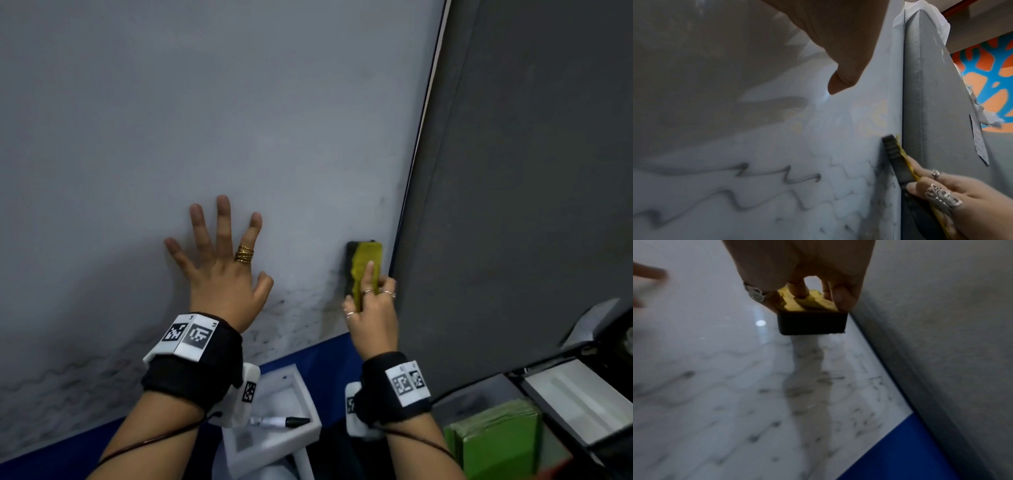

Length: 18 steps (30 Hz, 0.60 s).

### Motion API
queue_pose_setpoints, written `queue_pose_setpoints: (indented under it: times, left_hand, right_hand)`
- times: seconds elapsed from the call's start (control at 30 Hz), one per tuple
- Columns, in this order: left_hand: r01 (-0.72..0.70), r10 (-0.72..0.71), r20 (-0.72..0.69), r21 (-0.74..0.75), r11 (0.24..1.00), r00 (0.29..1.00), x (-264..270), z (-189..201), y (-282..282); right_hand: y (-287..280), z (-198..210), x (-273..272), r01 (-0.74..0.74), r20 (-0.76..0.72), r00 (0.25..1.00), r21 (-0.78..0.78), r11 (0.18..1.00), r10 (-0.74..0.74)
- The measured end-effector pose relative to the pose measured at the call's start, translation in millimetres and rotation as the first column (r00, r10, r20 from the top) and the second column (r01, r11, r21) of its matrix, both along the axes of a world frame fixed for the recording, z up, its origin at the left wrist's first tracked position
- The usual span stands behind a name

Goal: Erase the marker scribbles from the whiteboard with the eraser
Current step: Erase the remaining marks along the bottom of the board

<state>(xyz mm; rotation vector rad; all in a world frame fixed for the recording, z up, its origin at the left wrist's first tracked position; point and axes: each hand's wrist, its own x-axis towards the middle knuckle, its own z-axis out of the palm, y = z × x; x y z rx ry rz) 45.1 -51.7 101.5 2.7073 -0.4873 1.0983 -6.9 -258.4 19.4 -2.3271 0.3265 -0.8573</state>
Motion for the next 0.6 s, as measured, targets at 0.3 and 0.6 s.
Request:
queue_pose_setpoints:
  times: [0.3,0.6]
  left_hand:
    - [-0.005,0.005,-0.012,0.005,1.000,1.000,-1,0,-3]
    - [0.008,-0.008,-0.001,0.042,0.999,1.000,1,-2,3]
  right_hand:
    - [45,-7,-5,-0.133,0.026,0.991,0.374,0.918,0.133]
    - [15,14,14,0.057,-0.035,0.998,0.662,0.747,-0.045]
